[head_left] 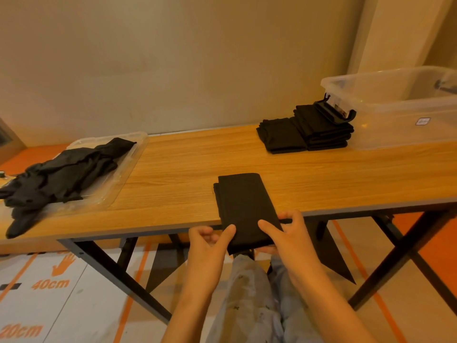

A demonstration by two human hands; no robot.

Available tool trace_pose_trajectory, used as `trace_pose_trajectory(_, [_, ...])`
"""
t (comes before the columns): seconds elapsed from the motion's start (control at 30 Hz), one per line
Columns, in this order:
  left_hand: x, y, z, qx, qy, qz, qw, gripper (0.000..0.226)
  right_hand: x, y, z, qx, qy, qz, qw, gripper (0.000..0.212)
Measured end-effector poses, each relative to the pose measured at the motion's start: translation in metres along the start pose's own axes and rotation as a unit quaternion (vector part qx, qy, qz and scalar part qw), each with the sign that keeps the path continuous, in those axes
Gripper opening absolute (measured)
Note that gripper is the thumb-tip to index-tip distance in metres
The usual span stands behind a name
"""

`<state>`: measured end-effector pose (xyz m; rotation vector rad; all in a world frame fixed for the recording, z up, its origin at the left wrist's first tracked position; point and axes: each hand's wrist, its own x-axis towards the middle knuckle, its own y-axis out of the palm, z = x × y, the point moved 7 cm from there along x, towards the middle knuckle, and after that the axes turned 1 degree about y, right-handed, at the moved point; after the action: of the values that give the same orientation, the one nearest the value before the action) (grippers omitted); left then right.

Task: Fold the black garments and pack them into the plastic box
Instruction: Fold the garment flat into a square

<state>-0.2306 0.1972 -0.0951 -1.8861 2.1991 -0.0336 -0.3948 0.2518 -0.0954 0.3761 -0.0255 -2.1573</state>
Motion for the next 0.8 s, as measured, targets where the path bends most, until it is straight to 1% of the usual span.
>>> trace_pose_trajectory(0.03, [-0.003,0.005,0.007,-0.011,-0.037,0.032,0.999,0.043,-0.001,-0.001,0.000,0.010,0.007,0.004,1.000,0.031])
trace_pose_trajectory(0.07, [-0.005,0.014,0.013,-0.052,-0.078,0.086,0.992,0.051,-0.001,-0.002,0.000,0.019,0.014,0.007,1.000,0.032])
trace_pose_trajectory(0.1, [-0.007,0.025,0.014,-0.121,-0.117,0.146,0.975,0.055,-0.002,-0.003,0.000,0.024,0.019,0.010,0.999,0.033])
trace_pose_trajectory(0.13, [-0.009,0.034,0.012,-0.199,-0.151,0.189,0.950,0.056,-0.003,-0.005,0.001,0.023,0.023,0.012,0.999,0.035])
trace_pose_trajectory(0.2, [-0.010,0.043,0.003,-0.310,-0.193,0.222,0.904,0.055,-0.003,-0.007,0.002,0.016,0.028,0.021,0.999,0.037])
trace_pose_trajectory(0.23, [-0.011,0.047,-0.001,-0.342,-0.204,0.225,0.889,0.054,-0.004,-0.008,0.003,0.012,0.029,0.027,0.999,0.038])
trace_pose_trajectory(0.33, [-0.014,0.057,-0.007,-0.385,-0.225,0.232,0.864,0.044,-0.006,-0.015,0.003,-0.012,0.030,0.045,0.998,0.037])
trace_pose_trajectory(0.4, [-0.017,0.062,-0.007,-0.387,-0.233,0.237,0.860,0.040,-0.008,-0.021,0.003,-0.027,0.027,0.053,0.998,0.036])
trace_pose_trajectory(0.5, [-0.018,0.066,-0.006,-0.382,-0.252,0.246,0.855,0.039,-0.012,-0.032,0.002,-0.053,0.033,0.059,0.996,0.033])
trace_pose_trajectory(0.63, [-0.019,0.067,-0.007,-0.363,-0.260,0.248,0.859,0.033,-0.017,-0.045,0.005,-0.073,0.036,0.067,0.994,0.030])
trace_pose_trajectory(0.7, [-0.017,0.068,-0.011,-0.348,-0.250,0.244,0.870,0.032,-0.019,-0.049,0.011,-0.068,0.027,0.068,0.995,0.029])
trace_pose_trajectory(0.8, [-0.006,0.069,-0.026,-0.299,-0.207,0.230,0.903,0.024,-0.019,-0.051,0.024,-0.053,0.008,0.063,0.997,0.029])
